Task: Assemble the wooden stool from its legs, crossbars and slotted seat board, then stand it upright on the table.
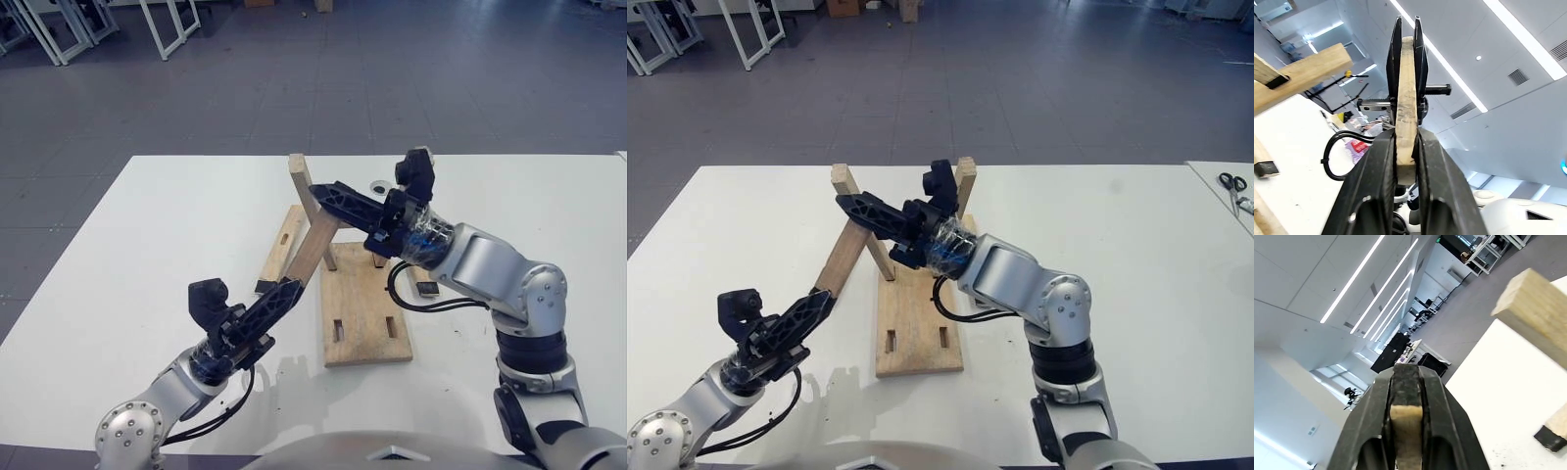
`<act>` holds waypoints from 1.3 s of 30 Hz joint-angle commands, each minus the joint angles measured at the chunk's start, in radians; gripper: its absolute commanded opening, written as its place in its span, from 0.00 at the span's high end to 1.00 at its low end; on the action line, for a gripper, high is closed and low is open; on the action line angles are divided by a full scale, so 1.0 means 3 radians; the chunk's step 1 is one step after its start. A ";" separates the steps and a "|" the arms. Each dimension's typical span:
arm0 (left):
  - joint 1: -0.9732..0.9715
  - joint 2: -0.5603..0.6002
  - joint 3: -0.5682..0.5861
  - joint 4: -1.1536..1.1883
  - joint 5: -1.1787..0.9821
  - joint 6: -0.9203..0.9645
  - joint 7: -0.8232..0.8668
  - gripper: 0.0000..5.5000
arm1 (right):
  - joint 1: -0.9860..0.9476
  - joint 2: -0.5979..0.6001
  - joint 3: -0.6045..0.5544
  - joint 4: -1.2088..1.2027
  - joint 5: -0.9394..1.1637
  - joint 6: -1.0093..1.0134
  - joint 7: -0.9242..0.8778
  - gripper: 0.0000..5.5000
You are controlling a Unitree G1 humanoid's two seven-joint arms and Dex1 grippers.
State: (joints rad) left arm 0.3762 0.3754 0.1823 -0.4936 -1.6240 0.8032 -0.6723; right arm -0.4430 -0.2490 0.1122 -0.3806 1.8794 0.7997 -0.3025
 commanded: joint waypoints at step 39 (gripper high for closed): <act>-0.0954 -0.0870 -0.0533 0.0903 0.3834 -0.1210 0.1927 0.56 | -0.0035 0.0013 -0.0047 0.1581 -0.4966 -0.1402 0.0855 0.93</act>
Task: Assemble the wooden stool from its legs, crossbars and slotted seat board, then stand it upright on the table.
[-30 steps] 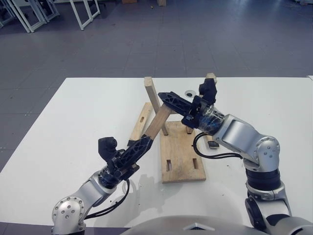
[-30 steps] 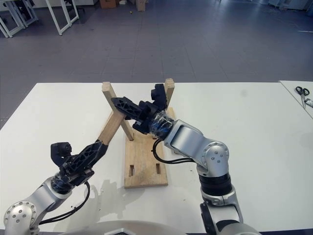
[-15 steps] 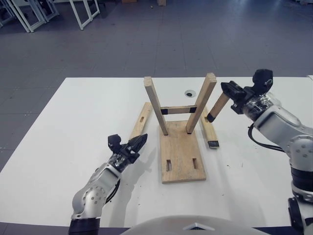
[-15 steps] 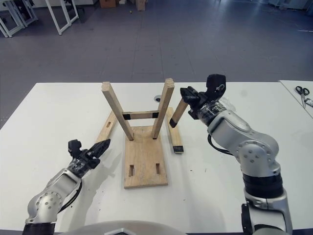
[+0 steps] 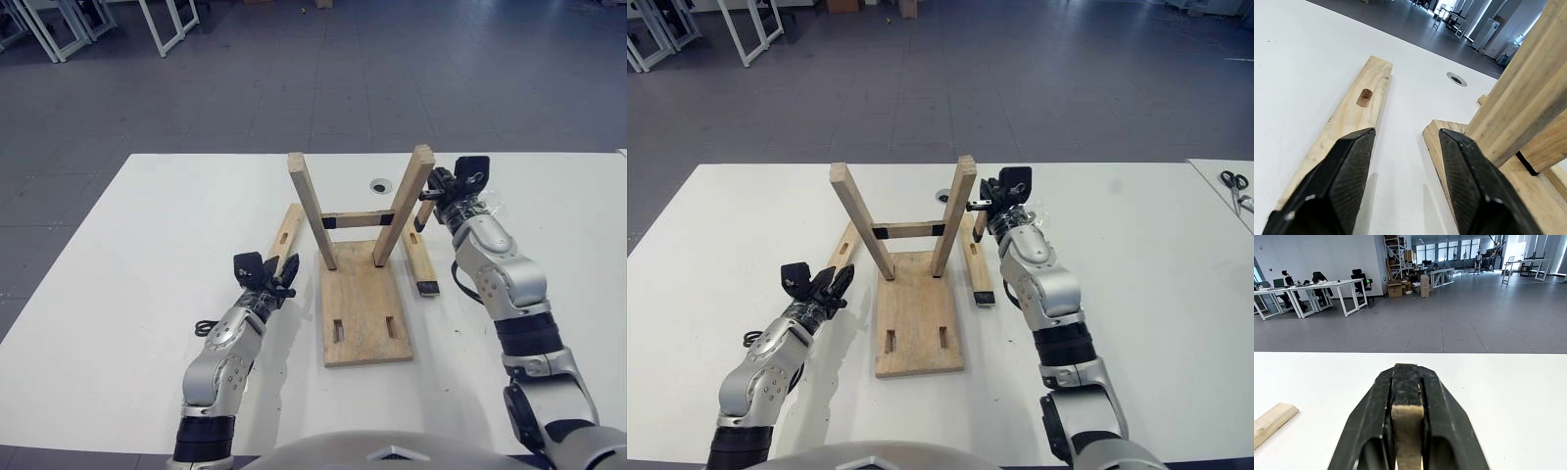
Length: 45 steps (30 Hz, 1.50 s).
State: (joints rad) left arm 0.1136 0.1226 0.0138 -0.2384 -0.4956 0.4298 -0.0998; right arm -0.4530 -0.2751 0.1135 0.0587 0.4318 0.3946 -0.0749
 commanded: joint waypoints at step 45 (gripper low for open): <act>-0.0054 -0.0149 0.0136 0.0053 0.0270 0.0113 -0.0032 0.56 | 0.0134 0.0164 -0.0779 -0.1174 -0.0864 0.0649 0.0146 0.64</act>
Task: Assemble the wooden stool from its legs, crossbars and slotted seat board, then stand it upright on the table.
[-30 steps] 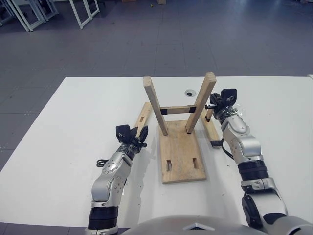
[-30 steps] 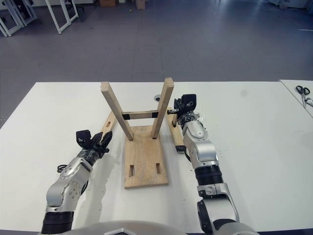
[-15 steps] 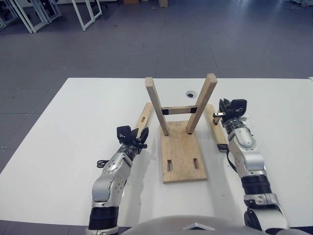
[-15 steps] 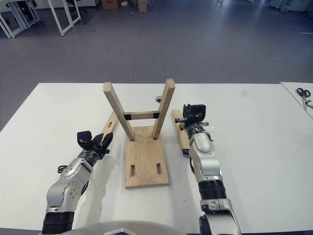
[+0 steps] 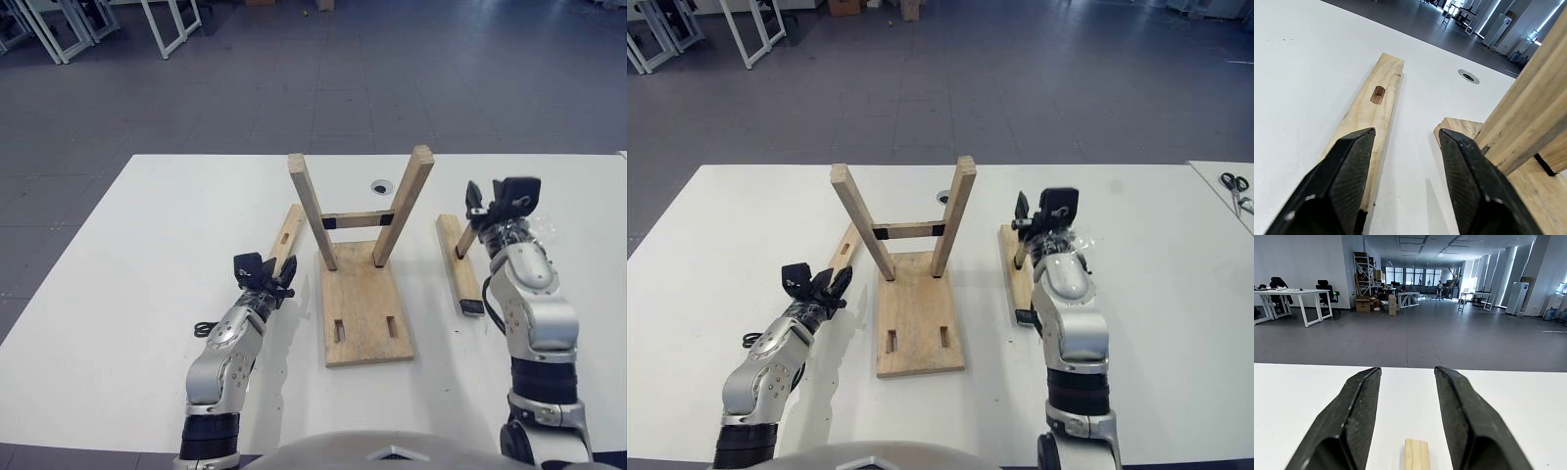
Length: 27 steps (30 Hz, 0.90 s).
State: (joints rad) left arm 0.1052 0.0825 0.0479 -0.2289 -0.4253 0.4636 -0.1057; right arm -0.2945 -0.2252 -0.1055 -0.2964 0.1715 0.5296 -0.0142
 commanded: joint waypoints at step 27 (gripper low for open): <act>0.0090 -0.0152 0.0017 -0.0054 0.0100 -0.0049 0.0008 0.56 | 0.2087 0.0050 0.0105 -0.1052 0.0005 -0.0039 0.0275 0.41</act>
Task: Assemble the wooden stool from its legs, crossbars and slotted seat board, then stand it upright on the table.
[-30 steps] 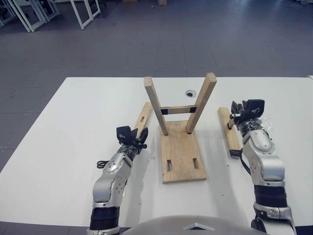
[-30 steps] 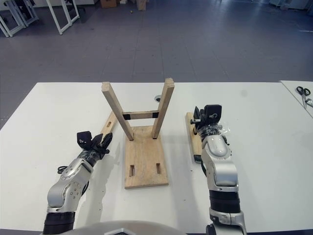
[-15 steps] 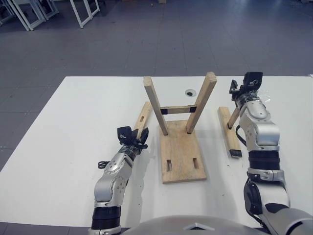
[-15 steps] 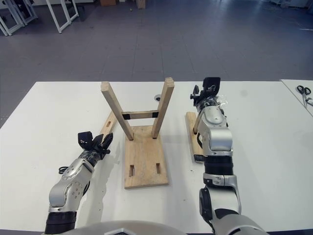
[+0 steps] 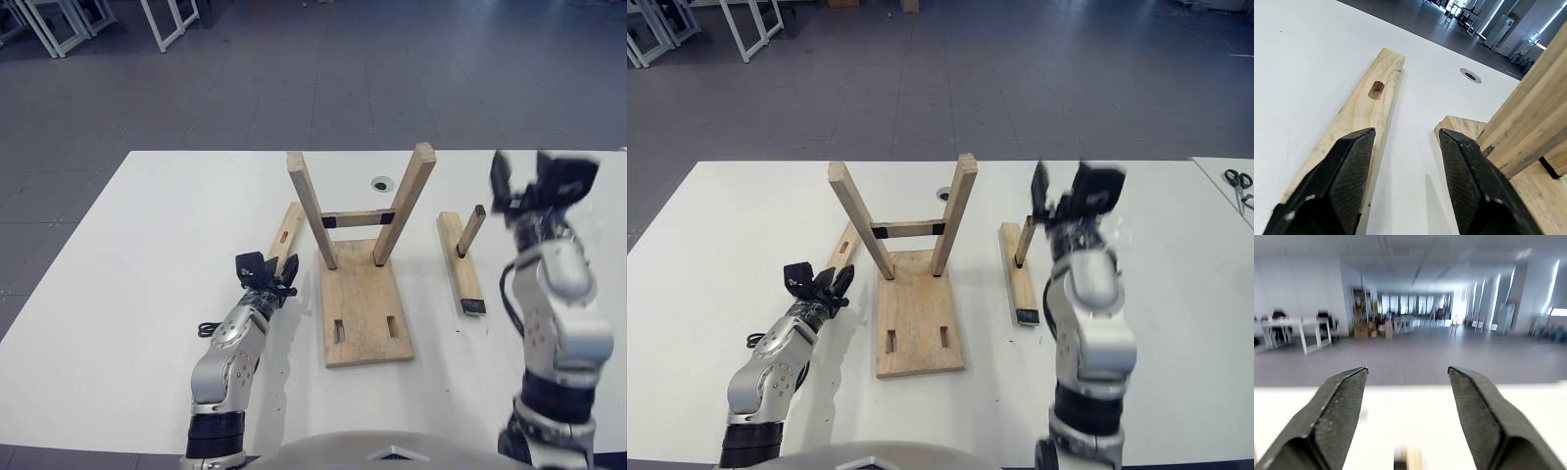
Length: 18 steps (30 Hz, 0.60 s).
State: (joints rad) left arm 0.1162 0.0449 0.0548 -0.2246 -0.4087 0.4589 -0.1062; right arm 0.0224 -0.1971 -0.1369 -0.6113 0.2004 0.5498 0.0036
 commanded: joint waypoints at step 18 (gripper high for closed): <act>-0.0061 0.0081 0.0020 -0.0072 0.0026 0.0082 -0.0040 0.56 | 0.0417 -0.0086 0.0286 0.1103 -0.0279 0.0021 0.0381 0.63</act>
State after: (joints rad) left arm 0.1062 0.0586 0.0563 -0.2400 -0.4083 0.4669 -0.1111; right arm 0.1588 -0.2192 -0.0435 -0.2708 0.1195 0.5322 0.1175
